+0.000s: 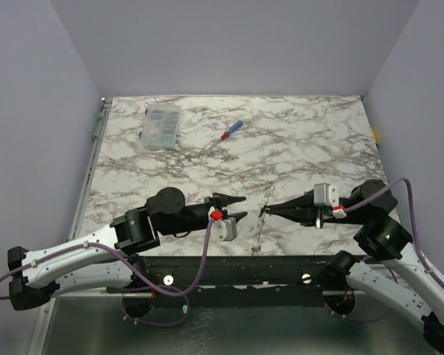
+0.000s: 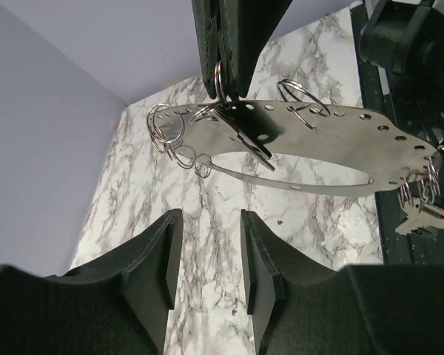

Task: Put the keys on the keyring

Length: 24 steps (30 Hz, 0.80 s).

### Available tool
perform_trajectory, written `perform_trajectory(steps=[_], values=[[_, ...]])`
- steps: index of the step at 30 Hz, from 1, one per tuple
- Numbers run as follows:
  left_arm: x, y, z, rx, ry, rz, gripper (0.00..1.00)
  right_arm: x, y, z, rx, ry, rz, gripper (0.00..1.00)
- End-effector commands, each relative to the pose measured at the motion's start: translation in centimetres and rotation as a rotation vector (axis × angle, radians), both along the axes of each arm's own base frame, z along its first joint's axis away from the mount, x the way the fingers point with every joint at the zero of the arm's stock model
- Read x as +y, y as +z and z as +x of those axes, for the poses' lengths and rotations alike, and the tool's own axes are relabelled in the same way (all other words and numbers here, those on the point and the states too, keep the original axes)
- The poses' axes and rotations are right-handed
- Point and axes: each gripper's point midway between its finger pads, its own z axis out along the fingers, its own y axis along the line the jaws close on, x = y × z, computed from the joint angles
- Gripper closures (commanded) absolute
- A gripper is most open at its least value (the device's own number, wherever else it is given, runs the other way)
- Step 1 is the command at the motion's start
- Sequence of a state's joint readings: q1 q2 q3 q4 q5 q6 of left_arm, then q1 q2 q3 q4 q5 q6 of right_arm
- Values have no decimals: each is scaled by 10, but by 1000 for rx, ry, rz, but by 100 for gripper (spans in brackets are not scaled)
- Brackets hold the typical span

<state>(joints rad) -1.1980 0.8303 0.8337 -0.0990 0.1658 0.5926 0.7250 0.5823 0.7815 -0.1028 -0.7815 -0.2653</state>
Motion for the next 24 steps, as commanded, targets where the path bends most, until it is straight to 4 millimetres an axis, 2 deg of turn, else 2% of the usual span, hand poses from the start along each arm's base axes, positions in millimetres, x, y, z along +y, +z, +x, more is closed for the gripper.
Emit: perform_trajectory(steps=[1,6,13,16,24], values=[[5,4,-11,-54,-72,47,59,-3,-10,-5,20,24,-72,99],[-6,7,-7,-109,-91,75,61,1,-21,-2,71,33,-127,99],[-19,7,-3,-169,-119,110,65,0,-21,0,79,19,-133,99],[-21,7,-4,-176,-135,112,71,0,-23,0,86,16,-138,99],[-26,7,-12,-188,-195,115,73,1,-25,2,107,14,-142,99]])
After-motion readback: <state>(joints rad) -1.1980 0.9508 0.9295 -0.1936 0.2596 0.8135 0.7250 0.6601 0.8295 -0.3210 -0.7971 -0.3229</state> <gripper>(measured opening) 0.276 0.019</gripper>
